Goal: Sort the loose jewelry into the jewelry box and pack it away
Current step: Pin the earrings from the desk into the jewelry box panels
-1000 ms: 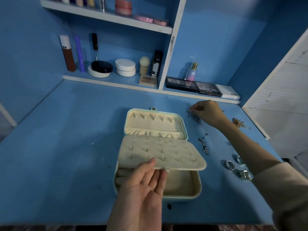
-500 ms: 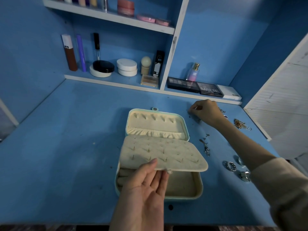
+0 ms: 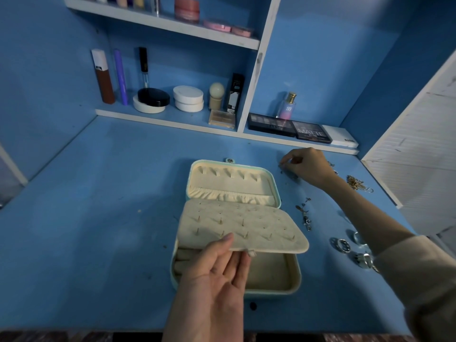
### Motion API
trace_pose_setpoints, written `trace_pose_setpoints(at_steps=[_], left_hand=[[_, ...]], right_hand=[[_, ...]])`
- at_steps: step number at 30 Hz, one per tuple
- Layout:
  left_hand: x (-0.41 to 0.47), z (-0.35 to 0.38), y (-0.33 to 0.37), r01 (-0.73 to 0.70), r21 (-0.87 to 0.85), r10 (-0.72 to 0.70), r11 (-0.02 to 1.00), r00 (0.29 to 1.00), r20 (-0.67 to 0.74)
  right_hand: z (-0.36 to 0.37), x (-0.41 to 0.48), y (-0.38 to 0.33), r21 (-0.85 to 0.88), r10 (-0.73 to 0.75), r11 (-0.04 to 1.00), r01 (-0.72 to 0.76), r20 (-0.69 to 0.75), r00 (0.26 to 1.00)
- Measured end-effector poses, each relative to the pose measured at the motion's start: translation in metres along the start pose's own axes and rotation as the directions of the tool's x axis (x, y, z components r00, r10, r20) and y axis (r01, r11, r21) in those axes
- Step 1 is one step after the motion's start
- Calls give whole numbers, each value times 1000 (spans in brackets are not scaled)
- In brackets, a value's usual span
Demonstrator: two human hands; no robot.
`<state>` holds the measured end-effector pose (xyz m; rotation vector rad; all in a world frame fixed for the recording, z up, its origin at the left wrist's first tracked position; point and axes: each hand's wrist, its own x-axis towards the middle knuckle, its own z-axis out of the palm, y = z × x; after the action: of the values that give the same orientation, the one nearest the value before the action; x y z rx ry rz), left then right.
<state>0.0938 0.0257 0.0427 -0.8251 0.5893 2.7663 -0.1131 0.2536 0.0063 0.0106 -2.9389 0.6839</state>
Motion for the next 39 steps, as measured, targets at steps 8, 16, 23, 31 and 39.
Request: trace_pose_setpoints(at_steps=[8, 16, 23, 31, 39], left_hand=[[1, 0, 1, 3, 4, -3, 1000, 1000, -13], [0, 0, 0, -15, 3, 15, 1000, 1000, -8], [-3, 1, 0, -14, 5, 14, 1000, 999, 38], [-3, 1, 1, -31, 38, 30, 999, 999, 20], [-1, 0, 1, -17, 45, 17, 999, 1000, 13]], right_hand=[[-3, 2, -4, -32, -36, 999, 37, 47, 998], [-12, -20, -21, 145, -127, 980, 137, -78, 989], [-7, -50, -15, -123, -324, 937, 326, 34, 945], [9, -64, -3, -308, -465, 853, 422, -79, 882], [9, -83, 1, -347, -515, 821, 453, -109, 850]])
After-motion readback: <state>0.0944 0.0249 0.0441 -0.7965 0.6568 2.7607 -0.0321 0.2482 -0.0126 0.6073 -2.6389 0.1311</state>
